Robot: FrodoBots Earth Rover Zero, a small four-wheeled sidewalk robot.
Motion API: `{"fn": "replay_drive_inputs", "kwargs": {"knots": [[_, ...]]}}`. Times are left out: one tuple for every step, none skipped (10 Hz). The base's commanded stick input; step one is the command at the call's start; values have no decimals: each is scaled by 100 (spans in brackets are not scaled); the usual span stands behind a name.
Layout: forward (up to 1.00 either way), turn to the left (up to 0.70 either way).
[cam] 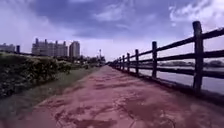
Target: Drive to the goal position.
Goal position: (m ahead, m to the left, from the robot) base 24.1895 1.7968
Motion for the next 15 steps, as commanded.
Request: {"fn": "replay_drive_inputs", "kwargs": {"knots": [[100, 0], [100, 0], [100, 0], [100, 0], [100, 0], [100, 0], [100, 0], [100, 0], [100, 0], [100, 0], [100, 0], [100, 0], [100, 0], [100, 0], [100, 0]]}}
